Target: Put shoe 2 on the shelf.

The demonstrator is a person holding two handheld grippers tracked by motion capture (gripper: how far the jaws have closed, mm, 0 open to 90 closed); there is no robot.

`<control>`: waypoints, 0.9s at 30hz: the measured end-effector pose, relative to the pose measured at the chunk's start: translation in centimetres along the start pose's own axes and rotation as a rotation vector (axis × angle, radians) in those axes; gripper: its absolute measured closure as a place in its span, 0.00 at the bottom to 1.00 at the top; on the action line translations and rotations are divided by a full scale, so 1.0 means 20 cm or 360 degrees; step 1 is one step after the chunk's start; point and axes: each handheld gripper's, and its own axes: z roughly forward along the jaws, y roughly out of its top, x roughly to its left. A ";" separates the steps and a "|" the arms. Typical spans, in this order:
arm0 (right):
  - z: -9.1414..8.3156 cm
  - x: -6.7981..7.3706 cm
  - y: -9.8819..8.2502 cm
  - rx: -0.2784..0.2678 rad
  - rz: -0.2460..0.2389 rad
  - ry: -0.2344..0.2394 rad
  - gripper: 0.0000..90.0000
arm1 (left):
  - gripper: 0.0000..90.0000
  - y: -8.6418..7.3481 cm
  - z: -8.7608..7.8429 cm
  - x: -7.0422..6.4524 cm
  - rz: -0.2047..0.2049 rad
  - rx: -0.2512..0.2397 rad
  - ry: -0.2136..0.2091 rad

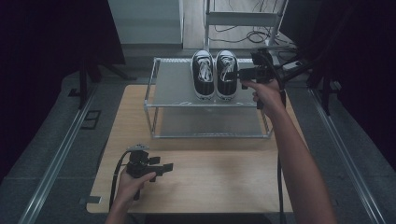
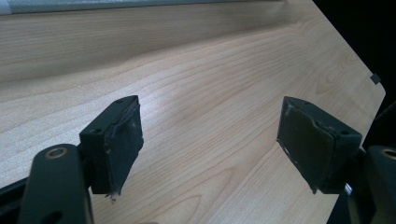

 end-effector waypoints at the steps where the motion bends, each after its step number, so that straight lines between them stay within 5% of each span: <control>1: -0.01 0.00 -0.02 0.0000 -0.0006 0.0017 0.34 | 0.25 0.00 0.00 0.00 0.0002 0.0000 -0.0001; 15: -0.16 -0.05 -0.35 -0.0078 -0.0112 0.0233 0.35 | 0.25 0.00 -0.03 0.01 0.0001 -0.0016 0.0011; 27: -0.21 -0.09 -0.59 -0.0102 -0.0191 0.0284 0.35 | 0.25 0.00 -0.03 0.01 0.0006 -0.0012 0.0015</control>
